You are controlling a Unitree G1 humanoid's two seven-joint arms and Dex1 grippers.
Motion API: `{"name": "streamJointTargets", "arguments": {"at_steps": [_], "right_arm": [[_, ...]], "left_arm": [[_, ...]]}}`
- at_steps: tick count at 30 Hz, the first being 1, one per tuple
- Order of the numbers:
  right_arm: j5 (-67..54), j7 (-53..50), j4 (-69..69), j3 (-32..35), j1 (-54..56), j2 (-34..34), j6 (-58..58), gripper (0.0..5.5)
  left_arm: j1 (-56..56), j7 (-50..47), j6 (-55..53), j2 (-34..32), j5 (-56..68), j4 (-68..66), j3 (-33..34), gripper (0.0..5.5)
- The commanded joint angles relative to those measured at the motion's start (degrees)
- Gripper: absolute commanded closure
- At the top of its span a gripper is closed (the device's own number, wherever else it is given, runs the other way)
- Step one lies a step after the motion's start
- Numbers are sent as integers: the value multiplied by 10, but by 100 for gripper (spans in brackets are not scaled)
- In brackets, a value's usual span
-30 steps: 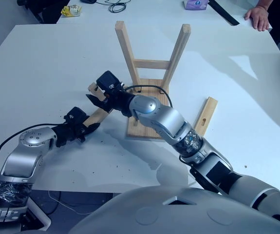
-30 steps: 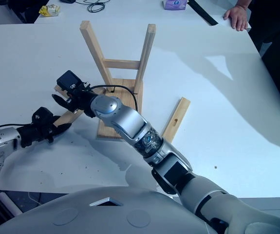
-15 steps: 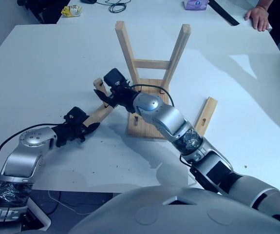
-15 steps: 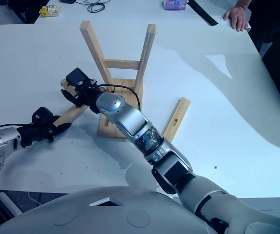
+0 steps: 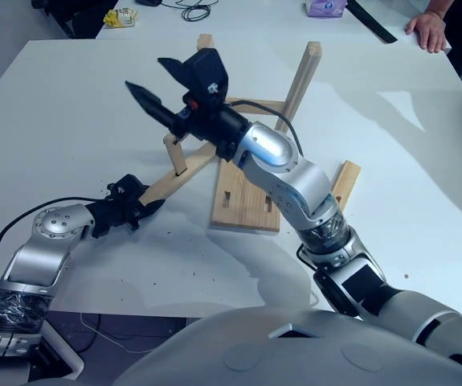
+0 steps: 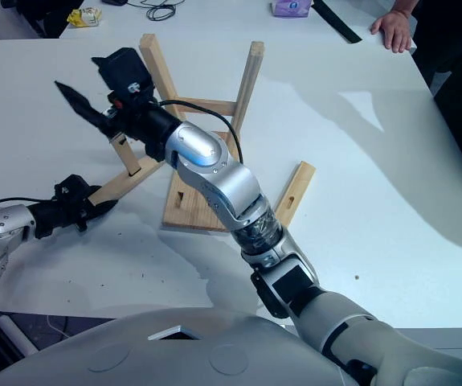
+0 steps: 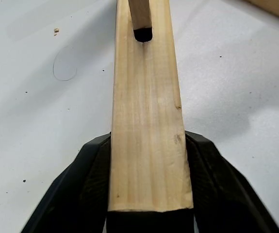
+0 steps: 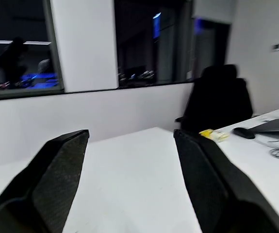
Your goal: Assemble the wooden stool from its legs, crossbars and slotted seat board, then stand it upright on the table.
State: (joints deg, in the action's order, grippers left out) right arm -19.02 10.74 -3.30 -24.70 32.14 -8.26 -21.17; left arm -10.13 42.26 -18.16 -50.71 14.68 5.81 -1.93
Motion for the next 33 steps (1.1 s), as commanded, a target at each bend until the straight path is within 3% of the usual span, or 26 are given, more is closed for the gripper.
{"name": "streamJointTargets", "arguments": {"at_steps": [1,9,23,29,30,33], "right_arm": [[34,-16,99,-15,32,-97,54,228],[61,-36,199,-39,68,-147,104,228],[32,-64,312,40,222,-231,227,228],[55,-28,220,-29,158,-182,152,228],[46,-18,197,-38,145,-175,140,228],[13,10,137,-71,99,-158,90,228]], "left_arm": [[-71,35,-38,-14,-53,-55,-68,345],[-92,33,-33,-12,-47,-51,-76,345],[-130,-13,21,66,-51,-139,-106,345],[-88,-24,59,100,-56,-214,-104,345],[-24,-67,125,165,-101,-395,-122,345],[-20,-33,144,134,-100,-394,-113,345]]}}
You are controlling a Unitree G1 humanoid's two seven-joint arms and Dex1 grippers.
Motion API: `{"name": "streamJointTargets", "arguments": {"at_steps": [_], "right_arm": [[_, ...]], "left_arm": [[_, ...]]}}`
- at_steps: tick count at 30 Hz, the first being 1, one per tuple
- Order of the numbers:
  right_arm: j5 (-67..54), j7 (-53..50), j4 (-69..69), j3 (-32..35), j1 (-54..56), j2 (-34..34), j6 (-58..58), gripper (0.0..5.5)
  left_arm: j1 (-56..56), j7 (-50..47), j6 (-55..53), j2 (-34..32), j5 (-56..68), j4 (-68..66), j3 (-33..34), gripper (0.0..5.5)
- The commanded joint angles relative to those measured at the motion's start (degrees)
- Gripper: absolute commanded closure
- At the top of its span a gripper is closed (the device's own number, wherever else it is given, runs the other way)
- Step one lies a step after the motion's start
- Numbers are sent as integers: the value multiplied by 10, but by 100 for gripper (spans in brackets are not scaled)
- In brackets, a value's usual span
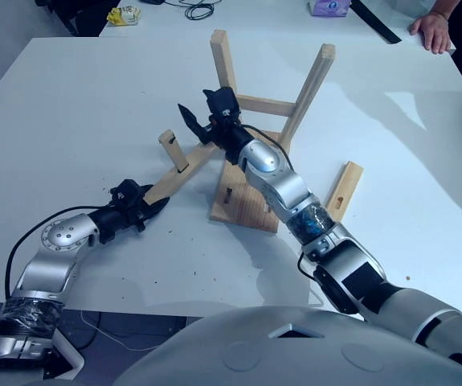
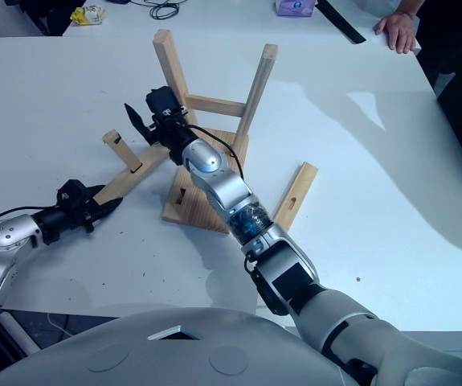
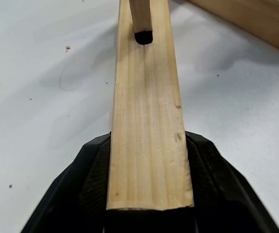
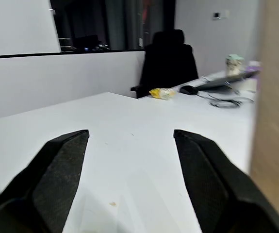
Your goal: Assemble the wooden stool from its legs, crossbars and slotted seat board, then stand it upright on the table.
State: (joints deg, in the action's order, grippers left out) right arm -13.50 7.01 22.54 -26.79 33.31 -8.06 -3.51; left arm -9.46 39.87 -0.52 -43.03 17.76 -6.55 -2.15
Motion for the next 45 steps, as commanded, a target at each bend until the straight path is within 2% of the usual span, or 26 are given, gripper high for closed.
{"name": "streamJointTargets", "arguments": {"at_steps": [1,9,14,21,33,40,45], "right_arm": [[-45,50,-137,-58,79,-158,-87,228],[-71,3,-169,24,146,-183,-11,228],[-87,-14,-160,66,173,-182,20,228],[-51,-4,-108,14,144,-162,-17,228],[-32,-6,-76,-44,106,-170,-29,228],[-20,-6,-39,-75,81,-176,-18,228],[-26,-8,-68,-76,80,-164,-25,228]], "left_arm": [[-31,6,-36,39,-123,-247,-106,345],[42,44,43,30,-149,-389,-130,345],[39,78,23,16,-134,-350,-141,345],[-19,111,38,-29,-117,-304,-139,345],[3,166,192,-73,-145,-497,-146,345],[3,217,257,-72,-126,-540,-146,345],[-25,277,293,-59,-72,-544,-125,345]]}}
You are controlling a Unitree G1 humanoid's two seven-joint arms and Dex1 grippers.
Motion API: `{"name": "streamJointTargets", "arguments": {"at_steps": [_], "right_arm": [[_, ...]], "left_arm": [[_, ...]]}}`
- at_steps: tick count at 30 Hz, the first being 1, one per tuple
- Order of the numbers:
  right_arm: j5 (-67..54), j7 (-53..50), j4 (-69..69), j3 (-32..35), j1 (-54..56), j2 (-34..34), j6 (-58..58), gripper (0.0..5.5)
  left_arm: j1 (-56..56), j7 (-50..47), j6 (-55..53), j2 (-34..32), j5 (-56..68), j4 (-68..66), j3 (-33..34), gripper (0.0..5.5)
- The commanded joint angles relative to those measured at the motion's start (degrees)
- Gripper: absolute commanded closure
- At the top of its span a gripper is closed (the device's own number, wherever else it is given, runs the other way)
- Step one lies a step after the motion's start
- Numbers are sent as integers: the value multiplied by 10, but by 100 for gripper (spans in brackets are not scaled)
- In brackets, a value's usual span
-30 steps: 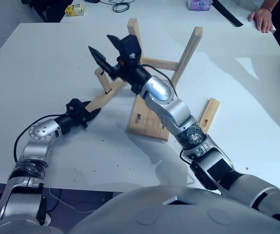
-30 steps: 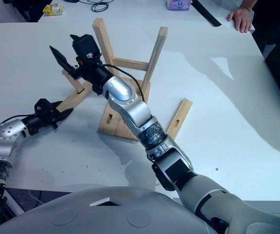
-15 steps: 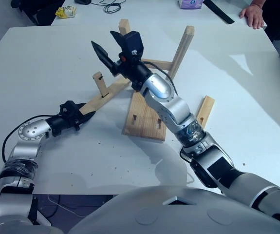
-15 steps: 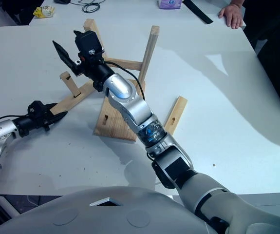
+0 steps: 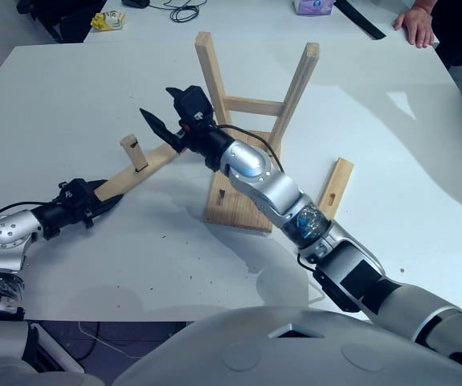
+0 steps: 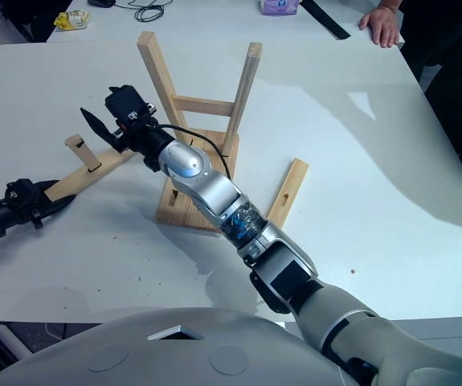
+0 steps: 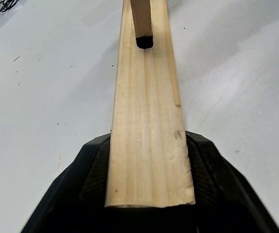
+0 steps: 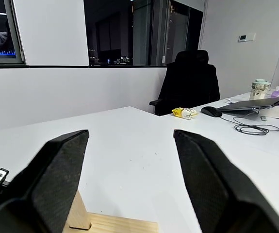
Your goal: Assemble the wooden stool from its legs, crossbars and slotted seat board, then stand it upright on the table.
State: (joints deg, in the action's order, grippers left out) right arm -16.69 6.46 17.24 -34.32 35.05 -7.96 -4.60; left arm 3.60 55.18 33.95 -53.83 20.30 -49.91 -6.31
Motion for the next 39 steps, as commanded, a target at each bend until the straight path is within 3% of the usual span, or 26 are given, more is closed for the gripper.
{"name": "streamJointTargets", "arguments": {"at_steps": [1,9,11,24,39], "right_arm": [[2,-3,-25,4,67,-161,-17,228],[-21,-2,-88,28,82,-147,-49,228],[-23,3,-90,17,77,-149,-66,228],[-23,53,-17,-27,83,-190,-122,228],[-24,40,-11,22,127,-205,-93,228]], "left_arm": [[-163,141,-48,50,-82,-110,-77,345],[-193,227,-29,52,-13,-139,-48,345],[-190,247,-78,33,20,-59,-48,345],[-173,169,-37,43,-23,-54,-57,345],[-131,211,-10,62,13,-57,-40,345]]}}
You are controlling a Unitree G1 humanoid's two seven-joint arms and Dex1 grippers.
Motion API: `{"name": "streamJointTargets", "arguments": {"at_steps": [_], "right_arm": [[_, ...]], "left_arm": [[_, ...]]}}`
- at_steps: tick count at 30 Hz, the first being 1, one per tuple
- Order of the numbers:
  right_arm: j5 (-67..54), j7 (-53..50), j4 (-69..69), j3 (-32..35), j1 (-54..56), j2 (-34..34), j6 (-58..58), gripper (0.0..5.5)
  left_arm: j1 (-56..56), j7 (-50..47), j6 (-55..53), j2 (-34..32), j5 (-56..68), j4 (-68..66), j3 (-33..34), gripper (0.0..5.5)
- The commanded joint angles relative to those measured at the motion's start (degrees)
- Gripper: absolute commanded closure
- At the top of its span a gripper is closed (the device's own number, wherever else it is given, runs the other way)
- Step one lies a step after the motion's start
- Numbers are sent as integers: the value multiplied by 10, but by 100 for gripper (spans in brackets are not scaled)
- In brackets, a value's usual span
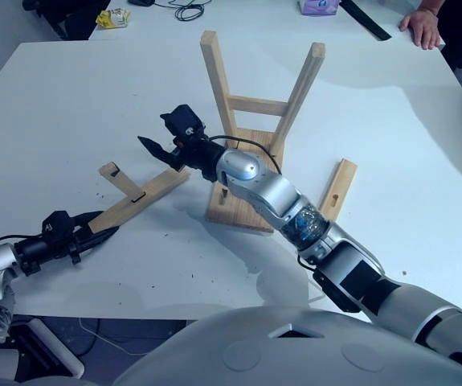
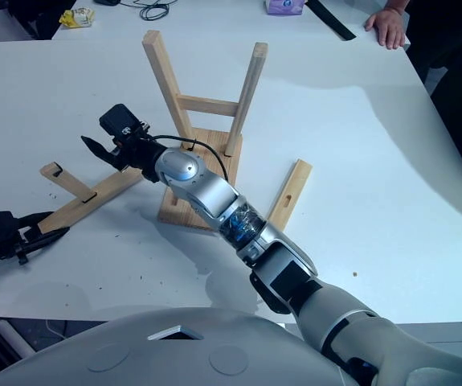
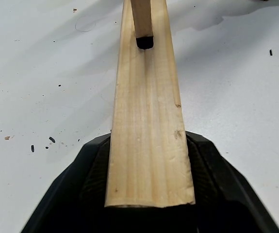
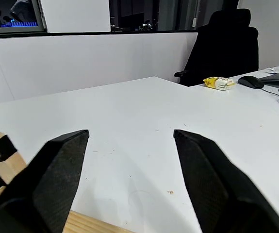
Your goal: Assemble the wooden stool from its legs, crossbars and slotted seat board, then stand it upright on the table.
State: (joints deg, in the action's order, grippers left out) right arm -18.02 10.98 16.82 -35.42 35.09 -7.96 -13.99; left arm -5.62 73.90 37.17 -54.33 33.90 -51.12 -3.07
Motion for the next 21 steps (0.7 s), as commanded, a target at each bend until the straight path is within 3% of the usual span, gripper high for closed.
{"name": "streamJointTargets", "arguments": {"at_steps": [1,8,21], "right_arm": [[-11,-7,-12,34,126,-205,1,228],[-22,-15,-63,40,106,-184,-25,228],[-31,-10,-100,49,100,-167,-41,228]], "left_arm": [[-38,34,-47,69,-110,-40,-65,345],[-51,95,-79,68,-12,-18,12,346],[-60,161,-98,64,56,-34,141,346]]}}
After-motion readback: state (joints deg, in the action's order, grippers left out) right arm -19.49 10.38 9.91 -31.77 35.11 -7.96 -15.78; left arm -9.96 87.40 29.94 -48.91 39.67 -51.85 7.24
